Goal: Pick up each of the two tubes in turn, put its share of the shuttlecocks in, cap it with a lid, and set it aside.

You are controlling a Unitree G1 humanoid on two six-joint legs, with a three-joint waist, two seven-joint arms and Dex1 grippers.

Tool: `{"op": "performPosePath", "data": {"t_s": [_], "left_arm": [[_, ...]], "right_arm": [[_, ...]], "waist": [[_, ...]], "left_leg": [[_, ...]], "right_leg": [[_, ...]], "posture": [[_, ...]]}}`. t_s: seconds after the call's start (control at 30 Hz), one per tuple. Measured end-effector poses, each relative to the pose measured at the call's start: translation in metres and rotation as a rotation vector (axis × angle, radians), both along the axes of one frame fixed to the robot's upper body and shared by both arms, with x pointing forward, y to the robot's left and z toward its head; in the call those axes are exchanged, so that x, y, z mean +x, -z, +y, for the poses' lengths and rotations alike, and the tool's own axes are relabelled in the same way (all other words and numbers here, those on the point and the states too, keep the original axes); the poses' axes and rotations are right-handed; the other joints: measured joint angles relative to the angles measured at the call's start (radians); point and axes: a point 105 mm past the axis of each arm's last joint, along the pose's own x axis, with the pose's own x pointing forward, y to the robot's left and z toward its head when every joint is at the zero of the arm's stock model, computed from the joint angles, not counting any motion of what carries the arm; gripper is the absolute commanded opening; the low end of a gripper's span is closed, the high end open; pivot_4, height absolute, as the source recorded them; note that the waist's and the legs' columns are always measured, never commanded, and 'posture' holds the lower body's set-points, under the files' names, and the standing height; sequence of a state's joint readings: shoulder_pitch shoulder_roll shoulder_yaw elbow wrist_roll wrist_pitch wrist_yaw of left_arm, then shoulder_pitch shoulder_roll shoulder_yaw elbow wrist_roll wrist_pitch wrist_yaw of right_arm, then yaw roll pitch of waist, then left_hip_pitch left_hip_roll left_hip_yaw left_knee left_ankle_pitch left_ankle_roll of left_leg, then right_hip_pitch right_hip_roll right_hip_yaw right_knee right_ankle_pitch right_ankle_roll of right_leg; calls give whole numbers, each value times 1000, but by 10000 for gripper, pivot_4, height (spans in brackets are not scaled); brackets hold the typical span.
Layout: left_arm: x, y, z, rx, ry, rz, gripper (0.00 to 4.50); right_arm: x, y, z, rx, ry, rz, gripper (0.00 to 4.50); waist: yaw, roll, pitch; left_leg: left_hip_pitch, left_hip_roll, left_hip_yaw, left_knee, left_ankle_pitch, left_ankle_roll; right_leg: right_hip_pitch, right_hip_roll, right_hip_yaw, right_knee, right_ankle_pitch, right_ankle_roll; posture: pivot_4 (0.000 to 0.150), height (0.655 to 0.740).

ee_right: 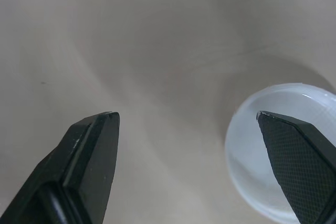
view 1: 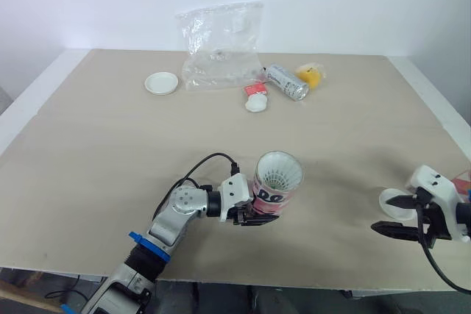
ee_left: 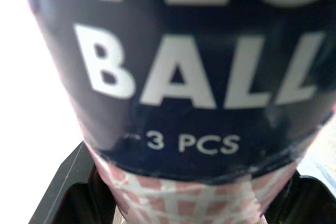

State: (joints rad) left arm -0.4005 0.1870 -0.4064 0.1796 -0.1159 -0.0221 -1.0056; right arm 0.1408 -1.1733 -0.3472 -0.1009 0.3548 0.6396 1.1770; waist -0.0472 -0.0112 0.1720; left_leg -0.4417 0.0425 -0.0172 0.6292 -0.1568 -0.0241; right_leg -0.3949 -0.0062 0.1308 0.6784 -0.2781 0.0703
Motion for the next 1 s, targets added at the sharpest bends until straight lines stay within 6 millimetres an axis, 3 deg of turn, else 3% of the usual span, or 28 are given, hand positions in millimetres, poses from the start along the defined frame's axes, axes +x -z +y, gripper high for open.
{"op": "performPosePath", "data": {"t_s": [0.07,0.1,0.13,0.33,0.8,0.97,1.0], "left_arm": [[0,0,0,0,-3,-1,29067],[0,0,0,0,-3,-1,29067],[1,0,0,0,-5,-1,29067],[2,1,0,6,-15,-5,29067],[5,1,-1,29,-11,-19,29067],[11,0,-1,37,-15,-11,29067],[14,0,-1,50,-9,-5,29067]], "right_arm": [[2,3,-2,-8,0,3,35455],[1,3,-2,-8,-1,4,35455],[1,4,-3,-15,-4,6,28104],[1,8,-12,-49,11,11,1864],[8,4,-11,-90,-42,-32,1864],[22,-24,12,-145,-199,-117,1864],[28,-47,28,-190,-298,-170,1864]], "waist": [[0,0,0],[0,0,0],[0,0,0],[0,0,0],[0,0,0],[-2,2,1],[-4,3,1]], "left_leg": [[0,0,0,0,0,0],[0,0,0,0,0,0],[0,0,0,0,0,0],[2,0,0,0,0,0],[3,0,0,0,0,0],[3,0,2,0,0,0],[4,0,2,0,0,0]], "right_leg": [[0,0,0,0,0,0],[0,0,0,0,0,0],[0,0,0,0,0,0],[2,0,0,0,0,0],[3,0,0,-1,0,0],[3,0,1,-1,0,0],[3,-1,2,-1,0,0]], "posture": [[1500,7400],[1500,7400],[1500,7400],[1500,7400],[1500,7400],[1500,7400],[1500,7400]]}}
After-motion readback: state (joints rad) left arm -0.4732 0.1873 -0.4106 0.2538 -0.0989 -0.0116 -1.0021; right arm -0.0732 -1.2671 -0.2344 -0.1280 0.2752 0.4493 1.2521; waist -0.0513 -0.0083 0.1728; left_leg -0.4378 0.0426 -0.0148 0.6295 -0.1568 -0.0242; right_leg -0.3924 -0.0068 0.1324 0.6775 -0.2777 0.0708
